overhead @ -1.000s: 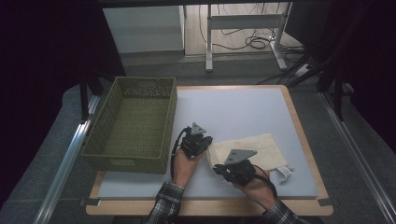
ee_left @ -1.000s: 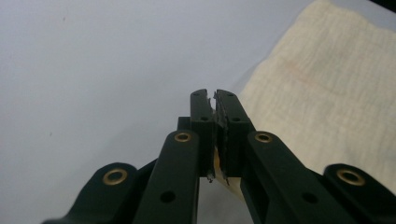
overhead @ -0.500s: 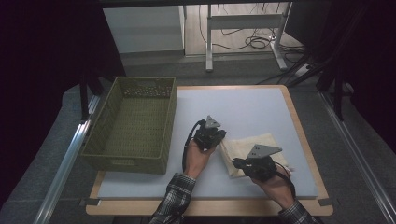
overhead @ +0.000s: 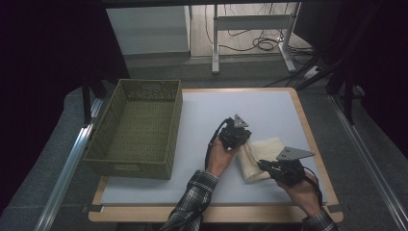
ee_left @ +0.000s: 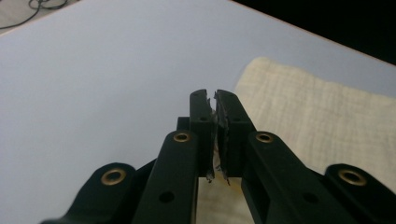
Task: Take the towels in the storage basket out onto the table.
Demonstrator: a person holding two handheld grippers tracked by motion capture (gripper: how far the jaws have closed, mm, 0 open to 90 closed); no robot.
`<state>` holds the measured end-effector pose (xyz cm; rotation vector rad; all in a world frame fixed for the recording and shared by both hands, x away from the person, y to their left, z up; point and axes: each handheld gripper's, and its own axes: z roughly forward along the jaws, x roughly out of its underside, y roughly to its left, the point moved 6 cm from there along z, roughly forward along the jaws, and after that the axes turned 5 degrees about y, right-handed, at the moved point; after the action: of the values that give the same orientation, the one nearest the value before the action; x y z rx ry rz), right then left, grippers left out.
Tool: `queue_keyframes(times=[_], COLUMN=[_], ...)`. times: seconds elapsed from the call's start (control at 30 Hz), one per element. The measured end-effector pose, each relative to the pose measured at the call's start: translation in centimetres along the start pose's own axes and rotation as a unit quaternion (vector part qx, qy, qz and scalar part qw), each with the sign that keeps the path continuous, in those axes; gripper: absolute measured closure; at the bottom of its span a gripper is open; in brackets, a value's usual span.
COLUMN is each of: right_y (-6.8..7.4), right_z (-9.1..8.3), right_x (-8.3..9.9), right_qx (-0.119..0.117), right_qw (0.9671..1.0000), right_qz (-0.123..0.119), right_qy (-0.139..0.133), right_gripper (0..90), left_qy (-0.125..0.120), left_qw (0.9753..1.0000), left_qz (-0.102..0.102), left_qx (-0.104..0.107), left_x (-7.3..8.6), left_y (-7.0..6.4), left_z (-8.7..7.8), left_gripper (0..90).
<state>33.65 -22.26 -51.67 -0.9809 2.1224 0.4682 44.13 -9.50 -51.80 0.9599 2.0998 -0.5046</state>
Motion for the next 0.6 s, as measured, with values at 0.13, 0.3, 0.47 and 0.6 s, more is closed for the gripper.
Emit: queue_keyframes(times=[0.13, 0.3, 0.47, 0.6], right_y=[-1.2, -2.6, -3.5, -4.5], right_z=[-0.9, -1.8, -2.3, -2.9], right_x=[0.6, 1.3, 1.9, 2.5], right_qx=[0.008, 0.019, 0.026, 0.037], right_qw=[0.9998, 0.9994, 0.9989, 0.9982], right_qz=[0.015, 0.029, 0.038, 0.048], right_qy=[-0.004, -0.005, -0.003, -0.002], right_gripper=[83.4, 83.3, 83.3, 83.3], left_qy=[0.0, 0.001, 0.004, 0.009], left_qw=[0.9999, 0.9997, 0.9994, 0.9992], left_qz=[0.012, 0.025, 0.033, 0.036], left_qx=[0.004, 0.008, 0.01, 0.013], left_x=[-1.2, -2.4, -3.1, -3.9], left_y=[-0.6, -1.5, -2.1, -2.7], left_z=[0.9, 2.2, 3.3, 4.6], left_gripper=[85.7, 85.5, 85.4, 85.2])
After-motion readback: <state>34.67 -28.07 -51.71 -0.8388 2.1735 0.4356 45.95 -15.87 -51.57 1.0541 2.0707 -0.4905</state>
